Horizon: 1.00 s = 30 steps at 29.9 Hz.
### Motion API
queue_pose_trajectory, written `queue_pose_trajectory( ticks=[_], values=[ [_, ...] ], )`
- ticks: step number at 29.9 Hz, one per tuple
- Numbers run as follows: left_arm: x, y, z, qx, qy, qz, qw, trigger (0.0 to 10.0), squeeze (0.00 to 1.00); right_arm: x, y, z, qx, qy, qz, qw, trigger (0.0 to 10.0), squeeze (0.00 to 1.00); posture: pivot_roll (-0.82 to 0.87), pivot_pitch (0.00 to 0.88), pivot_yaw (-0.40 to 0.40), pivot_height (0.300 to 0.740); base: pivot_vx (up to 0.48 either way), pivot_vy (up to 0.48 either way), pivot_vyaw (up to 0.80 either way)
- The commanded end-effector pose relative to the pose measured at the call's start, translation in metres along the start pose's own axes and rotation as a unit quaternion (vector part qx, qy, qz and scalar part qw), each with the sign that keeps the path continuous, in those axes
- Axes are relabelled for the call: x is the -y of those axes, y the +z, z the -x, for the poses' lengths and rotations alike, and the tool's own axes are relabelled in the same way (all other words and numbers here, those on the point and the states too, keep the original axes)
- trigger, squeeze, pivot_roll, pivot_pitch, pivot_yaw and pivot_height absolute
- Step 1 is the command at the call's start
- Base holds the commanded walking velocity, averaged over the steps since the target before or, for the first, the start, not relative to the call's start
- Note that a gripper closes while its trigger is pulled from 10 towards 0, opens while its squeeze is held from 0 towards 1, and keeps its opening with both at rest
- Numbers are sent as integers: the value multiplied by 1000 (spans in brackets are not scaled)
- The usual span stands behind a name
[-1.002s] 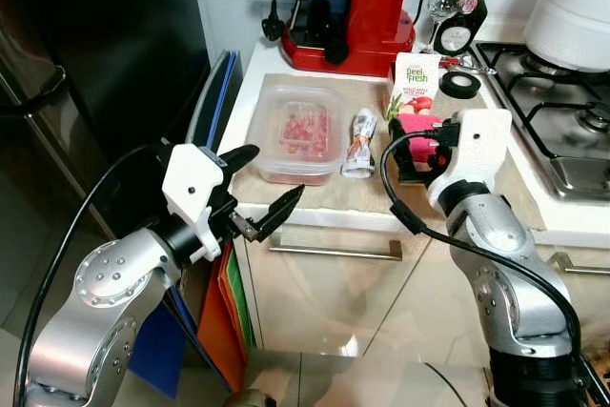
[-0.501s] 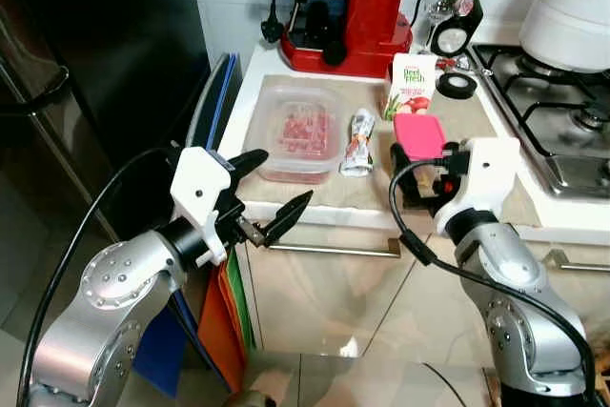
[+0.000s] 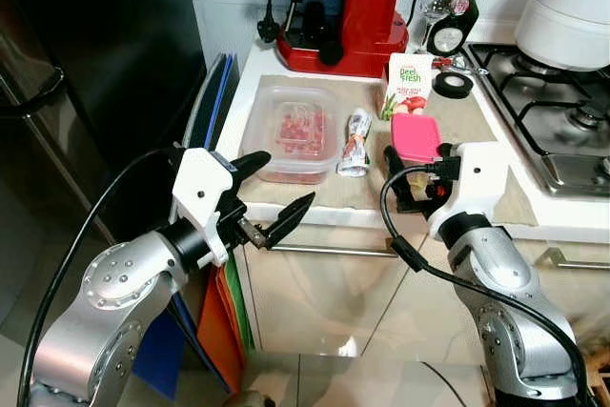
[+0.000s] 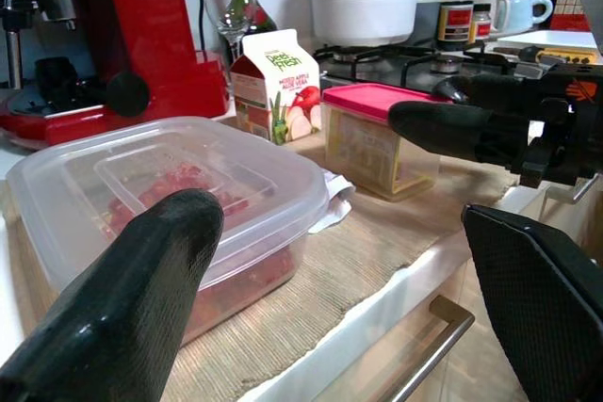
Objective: Restocking fridge
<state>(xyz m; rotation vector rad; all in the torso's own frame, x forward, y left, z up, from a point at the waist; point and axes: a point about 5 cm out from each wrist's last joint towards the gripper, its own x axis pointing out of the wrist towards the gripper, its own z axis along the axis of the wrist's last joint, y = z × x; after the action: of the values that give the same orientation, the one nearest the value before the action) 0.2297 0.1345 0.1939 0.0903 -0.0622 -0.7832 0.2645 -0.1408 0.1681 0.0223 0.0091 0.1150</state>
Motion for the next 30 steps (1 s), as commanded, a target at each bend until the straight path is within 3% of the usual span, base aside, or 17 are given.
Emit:
queue_pose_trajectory(
  ticks=[1,11,12,13,15,19,21,27,30],
  values=[
    [4,4,-1,4,-13,-7,1000,10000,0,1,-1,-2,-1,-10,4,1000,10000,1000,101,16,14,740,0,0,0],
    [3,5,-5,5,-9,-5,1000,10000,0,-1,6,-19,22,-23,29,999,10000,1000,89,27,27,740,0,0,0],
    [3,5,-6,5,-9,-5,1000,10000,0,-1,6,-21,21,-23,33,999,10000,957,89,27,27,740,0,0,0],
    [3,5,-6,6,-9,-5,1000,10000,0,-1,5,-24,18,-23,37,999,10000,839,89,26,28,740,0,0,0],
    [3,5,-6,6,-9,-5,1000,10000,0,-1,4,-26,15,-23,41,999,10000,839,89,26,28,740,0,0,0],
    [1,5,-7,5,-8,-8,1000,10000,0,3,7,-36,25,-23,92,995,10000,0,98,29,29,740,0,0,0],
    [0,6,-7,5,-6,-9,1000,10000,0,7,16,-42,49,-22,116,992,10000,0,101,30,29,740,0,0,0],
    [-1,7,-8,5,-4,-12,1000,10000,0,14,37,-47,101,-25,115,988,10000,0,105,28,28,740,0,0,0],
    [-1,7,-7,5,-3,-13,1000,10000,0,15,44,-46,116,-11,141,983,10000,0,106,26,27,740,0,0,0]
  ],
)
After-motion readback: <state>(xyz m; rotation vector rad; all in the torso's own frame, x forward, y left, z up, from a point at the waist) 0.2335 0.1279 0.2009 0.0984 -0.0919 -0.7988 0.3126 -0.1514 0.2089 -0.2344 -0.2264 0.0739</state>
